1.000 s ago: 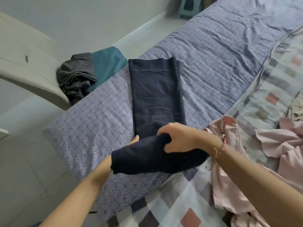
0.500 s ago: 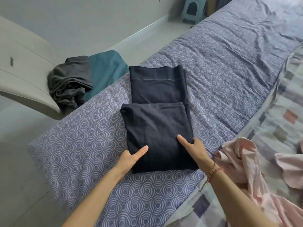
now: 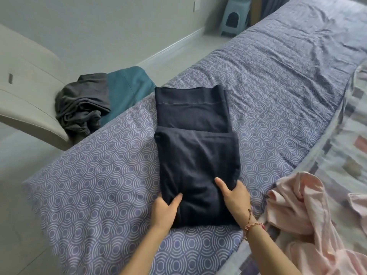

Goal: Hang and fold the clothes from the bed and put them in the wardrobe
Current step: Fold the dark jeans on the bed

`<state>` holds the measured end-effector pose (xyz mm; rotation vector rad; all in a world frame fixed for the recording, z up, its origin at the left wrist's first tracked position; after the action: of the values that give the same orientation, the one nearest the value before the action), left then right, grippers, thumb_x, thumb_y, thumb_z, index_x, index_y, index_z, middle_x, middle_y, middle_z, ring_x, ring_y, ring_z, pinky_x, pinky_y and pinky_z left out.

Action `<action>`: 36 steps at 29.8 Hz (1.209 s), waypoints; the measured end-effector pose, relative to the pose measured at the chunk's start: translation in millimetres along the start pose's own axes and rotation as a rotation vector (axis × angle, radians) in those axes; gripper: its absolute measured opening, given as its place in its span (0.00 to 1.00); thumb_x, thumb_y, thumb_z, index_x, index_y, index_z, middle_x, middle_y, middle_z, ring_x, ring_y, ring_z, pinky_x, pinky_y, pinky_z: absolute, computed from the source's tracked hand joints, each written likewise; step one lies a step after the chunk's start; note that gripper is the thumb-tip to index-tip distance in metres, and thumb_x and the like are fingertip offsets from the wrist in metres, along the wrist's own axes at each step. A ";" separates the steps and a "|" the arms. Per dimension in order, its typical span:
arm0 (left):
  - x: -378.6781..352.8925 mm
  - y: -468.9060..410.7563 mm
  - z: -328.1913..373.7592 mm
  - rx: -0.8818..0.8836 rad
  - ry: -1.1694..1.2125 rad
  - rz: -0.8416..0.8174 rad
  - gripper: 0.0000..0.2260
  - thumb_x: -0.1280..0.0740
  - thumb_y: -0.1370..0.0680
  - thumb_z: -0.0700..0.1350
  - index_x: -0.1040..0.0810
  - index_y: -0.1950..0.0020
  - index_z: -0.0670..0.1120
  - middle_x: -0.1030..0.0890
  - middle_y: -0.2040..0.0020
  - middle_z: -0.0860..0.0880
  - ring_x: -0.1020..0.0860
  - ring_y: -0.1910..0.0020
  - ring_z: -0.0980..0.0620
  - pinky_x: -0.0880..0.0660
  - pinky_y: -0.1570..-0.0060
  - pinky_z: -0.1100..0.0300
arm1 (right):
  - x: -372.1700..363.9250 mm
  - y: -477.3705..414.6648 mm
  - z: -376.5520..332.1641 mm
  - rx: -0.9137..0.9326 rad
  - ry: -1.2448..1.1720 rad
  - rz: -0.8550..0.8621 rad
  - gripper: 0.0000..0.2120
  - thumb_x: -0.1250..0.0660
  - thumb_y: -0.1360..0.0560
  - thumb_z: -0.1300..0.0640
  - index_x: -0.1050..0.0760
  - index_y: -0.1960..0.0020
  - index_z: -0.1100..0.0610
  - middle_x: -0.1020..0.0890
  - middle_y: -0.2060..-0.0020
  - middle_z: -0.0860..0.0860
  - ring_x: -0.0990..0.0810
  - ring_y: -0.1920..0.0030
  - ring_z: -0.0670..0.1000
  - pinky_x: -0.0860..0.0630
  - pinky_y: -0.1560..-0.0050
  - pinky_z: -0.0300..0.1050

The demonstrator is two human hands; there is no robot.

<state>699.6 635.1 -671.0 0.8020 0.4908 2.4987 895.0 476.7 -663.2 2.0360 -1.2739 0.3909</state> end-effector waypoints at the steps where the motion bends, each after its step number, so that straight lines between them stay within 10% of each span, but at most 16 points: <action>1: -0.1 -1.9 -0.5 0.008 -0.043 0.005 0.18 0.29 0.27 0.49 0.21 0.47 0.35 0.17 0.51 0.40 0.20 0.49 0.43 0.32 0.60 0.63 | -2.9 -2.1 2.7 -0.016 0.014 -0.012 0.24 0.31 0.28 0.43 0.25 0.47 0.63 0.19 0.48 0.59 0.23 0.43 0.60 0.29 0.46 0.46; 8: 34.4 49.6 4.4 -0.034 -0.046 0.084 0.19 0.38 0.23 0.53 0.20 0.50 0.37 0.20 0.61 0.49 0.21 0.56 0.48 0.35 0.60 0.63 | 20.0 52.1 7.6 0.034 0.012 -0.020 0.20 0.40 0.25 0.40 0.23 0.52 0.57 0.18 0.53 0.54 0.22 0.46 0.57 0.33 0.54 0.43; 12: 45.9 86.2 -35.0 0.121 -0.189 0.121 0.19 0.42 0.20 0.50 0.29 0.35 0.38 0.22 0.42 0.39 0.25 0.42 0.40 0.31 0.47 0.54 | 29.0 93.1 38.3 -0.061 0.218 -0.043 0.31 0.44 0.33 0.28 0.29 0.58 0.57 0.19 0.60 0.53 0.22 0.55 0.57 0.30 0.56 0.48; 16: 41.5 74.8 65.0 -0.571 -0.440 0.400 0.24 0.41 0.25 0.45 0.35 0.32 0.36 0.32 0.33 0.35 0.34 0.33 0.37 0.40 0.33 0.47 | 43.0 74.6 -40.0 0.438 0.395 0.400 0.21 0.37 0.27 0.56 0.29 0.37 0.66 0.23 0.42 0.63 0.26 0.41 0.61 0.35 0.39 0.49; 19: -31.6 45.8 90.2 -0.970 -0.873 0.100 0.23 0.46 0.23 0.45 0.35 0.28 0.41 0.37 0.27 0.42 0.41 0.27 0.45 0.53 0.26 0.47 | -29.2 63.9 -73.7 0.739 0.572 0.166 0.23 0.45 0.25 0.53 0.31 0.32 0.61 0.29 0.33 0.61 0.31 0.32 0.59 0.41 0.32 0.52; 29: -39.2 -50.9 62.7 -0.528 -0.938 0.238 0.33 0.50 0.23 0.59 0.46 0.25 0.39 0.44 0.24 0.42 0.47 0.25 0.47 0.60 0.29 0.41 | -63.3 -21.0 -56.5 0.672 0.776 0.025 0.31 0.51 0.23 0.40 0.40 0.26 0.56 0.37 0.27 0.55 0.43 0.26 0.53 0.56 0.26 0.51; 36: -42.4 -71.1 64.9 -0.548 -0.931 0.089 0.36 0.61 0.27 0.65 0.63 0.26 0.45 0.63 0.25 0.50 0.64 0.26 0.54 0.72 0.32 0.46 | -65.6 -32.1 -57.1 0.672 0.735 -0.057 0.34 0.65 0.23 0.36 0.50 0.24 0.52 0.47 0.24 0.50 0.54 0.25 0.48 0.65 0.27 0.46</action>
<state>792.9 683.6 -673.2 1.5790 -0.5273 1.8604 898.1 568.8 -673.0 2.0958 -0.6578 1.5349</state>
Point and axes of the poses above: each hand's wrist, its own y-axis away from the middle knuckle, its own x-axis out of the back of the hand, z = x × y, the point moved 9 cm from there along -y, towards the middle knuckle
